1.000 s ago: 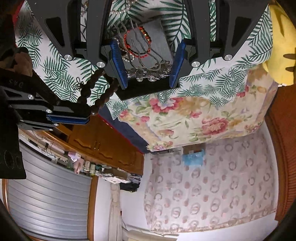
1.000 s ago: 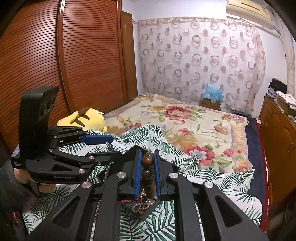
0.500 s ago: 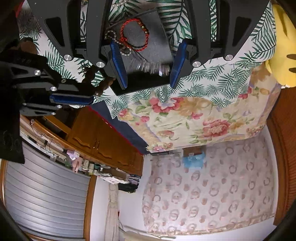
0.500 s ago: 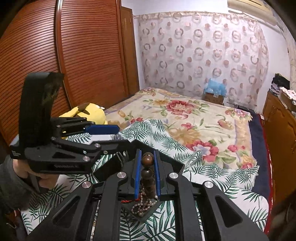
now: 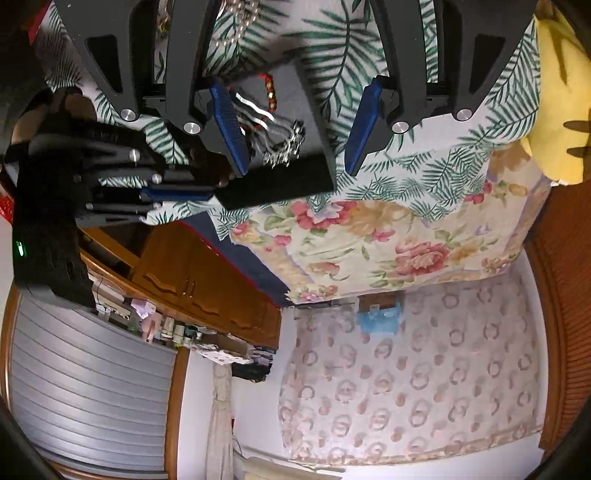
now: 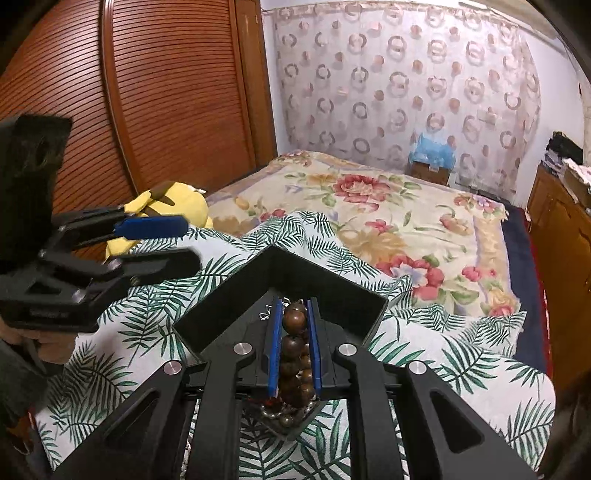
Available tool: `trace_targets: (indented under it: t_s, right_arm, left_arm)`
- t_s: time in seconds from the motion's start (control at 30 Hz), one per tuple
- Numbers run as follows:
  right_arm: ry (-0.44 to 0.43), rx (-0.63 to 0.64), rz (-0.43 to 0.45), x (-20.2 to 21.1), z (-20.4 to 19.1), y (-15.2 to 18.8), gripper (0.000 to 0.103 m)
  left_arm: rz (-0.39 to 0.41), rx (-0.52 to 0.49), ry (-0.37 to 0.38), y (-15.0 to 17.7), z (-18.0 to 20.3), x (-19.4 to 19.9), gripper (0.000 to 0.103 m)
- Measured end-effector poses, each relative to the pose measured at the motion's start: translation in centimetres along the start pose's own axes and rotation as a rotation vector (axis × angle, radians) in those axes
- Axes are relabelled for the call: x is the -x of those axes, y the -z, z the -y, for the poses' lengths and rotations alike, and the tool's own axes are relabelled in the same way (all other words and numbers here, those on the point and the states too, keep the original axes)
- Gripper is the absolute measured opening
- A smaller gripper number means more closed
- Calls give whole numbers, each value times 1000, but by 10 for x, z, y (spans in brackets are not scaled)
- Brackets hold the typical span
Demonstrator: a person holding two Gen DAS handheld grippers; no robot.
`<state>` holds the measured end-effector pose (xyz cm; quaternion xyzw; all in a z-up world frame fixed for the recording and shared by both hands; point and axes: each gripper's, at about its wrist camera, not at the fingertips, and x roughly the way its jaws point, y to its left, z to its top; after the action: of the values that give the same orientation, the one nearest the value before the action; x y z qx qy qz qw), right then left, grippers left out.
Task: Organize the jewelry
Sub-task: 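Lower the wooden bead bracelet into the box and open the right tool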
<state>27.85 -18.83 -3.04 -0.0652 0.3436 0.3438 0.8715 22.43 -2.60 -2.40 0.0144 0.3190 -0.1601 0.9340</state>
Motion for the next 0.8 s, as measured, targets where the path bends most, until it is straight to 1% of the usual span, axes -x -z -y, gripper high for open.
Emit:
trace_targets:
  t_s: [0.17,0.37,0.57,0.8]
  right_arm:
    - [-19,0,18,11,-6,-1,15]
    - [29,2,17,26,-9,5,17]
    - [56,-23,20,49,-13,28,17]
    - [62,-69,10,70,-26,70,17]
  left_arm:
    - [-8,5,-5,15,-1,11,52]
    - [-19,8,-4,34,2,23,52]
    - [-24,2,12,56,12,39,52]
    - [-38,-17,39,81,31,56,53]
